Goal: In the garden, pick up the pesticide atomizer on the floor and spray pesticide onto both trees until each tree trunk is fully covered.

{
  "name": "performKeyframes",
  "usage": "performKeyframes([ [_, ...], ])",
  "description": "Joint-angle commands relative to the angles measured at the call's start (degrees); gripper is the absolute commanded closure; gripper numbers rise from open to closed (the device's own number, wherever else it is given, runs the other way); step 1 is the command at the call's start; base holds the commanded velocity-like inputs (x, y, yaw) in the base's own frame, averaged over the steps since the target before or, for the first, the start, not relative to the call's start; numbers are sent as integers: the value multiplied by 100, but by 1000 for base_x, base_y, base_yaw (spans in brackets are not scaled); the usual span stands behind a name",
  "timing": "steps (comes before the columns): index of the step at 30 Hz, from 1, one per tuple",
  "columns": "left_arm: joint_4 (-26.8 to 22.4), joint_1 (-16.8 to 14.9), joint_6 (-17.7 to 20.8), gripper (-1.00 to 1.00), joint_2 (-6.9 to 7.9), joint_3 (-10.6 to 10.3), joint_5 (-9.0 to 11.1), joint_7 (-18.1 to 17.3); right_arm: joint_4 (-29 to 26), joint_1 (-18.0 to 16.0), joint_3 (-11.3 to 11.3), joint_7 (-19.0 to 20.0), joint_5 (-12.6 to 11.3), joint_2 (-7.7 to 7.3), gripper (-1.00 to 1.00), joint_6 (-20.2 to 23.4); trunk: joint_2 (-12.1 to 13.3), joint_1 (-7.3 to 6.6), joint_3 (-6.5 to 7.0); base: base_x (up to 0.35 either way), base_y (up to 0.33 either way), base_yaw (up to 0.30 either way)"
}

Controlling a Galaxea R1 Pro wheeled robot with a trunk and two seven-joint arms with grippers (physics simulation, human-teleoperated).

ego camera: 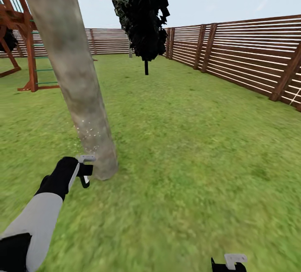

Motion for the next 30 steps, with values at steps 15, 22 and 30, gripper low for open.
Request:
performKeyframes([
  [15, 14, 456, -53, 100, 273, 76, -87, -33, 5, -7, -32, -29, 61, -9, -100, -26, -2, 1, -5, 108, -262, 38],
  [22, 283, 716, -493, 100, 640, 102, -67, -42, 5, -4, -31, -30, 58, -8, -100, -26, -2, 1, -5, 87, -257, 255],
  [30, 571, 721, -1231, 100, 98, 123, -58, 180, -2, -7, -40, -38, 57, -16, -100, -26, -2, 1, -5, 258, -174, 102],
])
